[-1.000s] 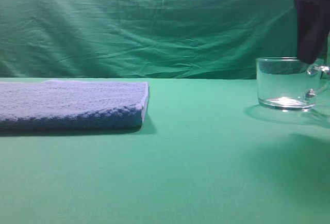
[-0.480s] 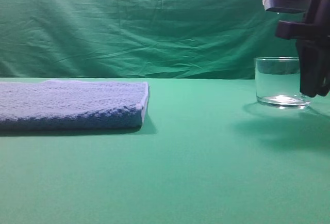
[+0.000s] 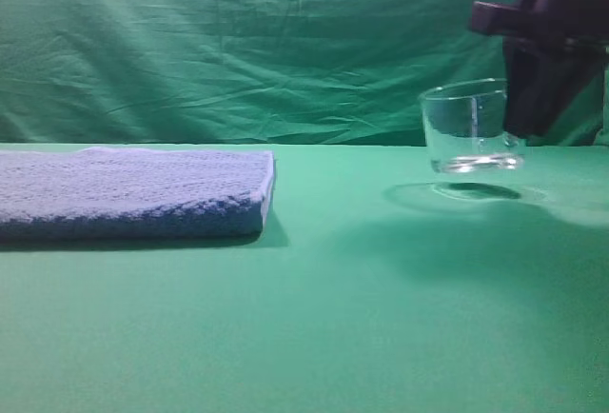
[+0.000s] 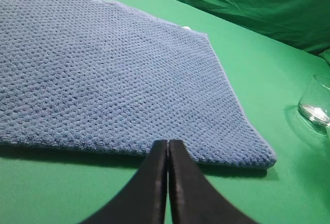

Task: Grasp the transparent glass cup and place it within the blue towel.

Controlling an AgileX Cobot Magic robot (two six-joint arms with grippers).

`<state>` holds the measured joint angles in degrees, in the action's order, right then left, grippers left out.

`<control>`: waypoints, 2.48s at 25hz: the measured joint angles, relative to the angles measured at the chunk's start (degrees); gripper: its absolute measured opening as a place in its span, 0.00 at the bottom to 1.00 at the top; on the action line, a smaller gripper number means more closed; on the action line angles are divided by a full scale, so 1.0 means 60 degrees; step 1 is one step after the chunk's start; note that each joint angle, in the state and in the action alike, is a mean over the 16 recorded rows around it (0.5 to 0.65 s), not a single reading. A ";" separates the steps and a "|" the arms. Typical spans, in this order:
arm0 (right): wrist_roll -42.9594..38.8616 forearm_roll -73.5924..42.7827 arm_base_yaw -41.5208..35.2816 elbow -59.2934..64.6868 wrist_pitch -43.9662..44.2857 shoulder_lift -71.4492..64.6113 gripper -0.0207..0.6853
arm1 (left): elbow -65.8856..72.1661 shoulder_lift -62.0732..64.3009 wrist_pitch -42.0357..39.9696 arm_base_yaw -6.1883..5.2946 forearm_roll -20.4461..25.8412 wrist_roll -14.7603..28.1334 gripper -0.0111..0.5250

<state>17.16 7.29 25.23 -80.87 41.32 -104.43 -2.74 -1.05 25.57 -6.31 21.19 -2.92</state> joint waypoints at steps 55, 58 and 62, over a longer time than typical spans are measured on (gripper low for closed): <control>-0.1188 -0.0086 0.3027 -0.4135 0.3969 0.0393 0.03 | 0.0000 0.0000 0.0000 0.0000 0.0000 0.0000 0.02; -0.1234 -0.0259 0.3013 -0.2906 0.3561 0.1392 0.03 | 0.0000 0.0000 0.0000 0.0000 0.0000 0.0000 0.02; -0.1262 -0.0342 0.3013 -0.0930 0.2689 0.2753 0.03 | 0.0000 0.0000 0.0000 0.0000 0.0000 0.0000 0.02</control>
<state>9.59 5.24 43.30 -86.45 57.46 -87.91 -2.74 -1.05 25.57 -6.31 21.19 -2.92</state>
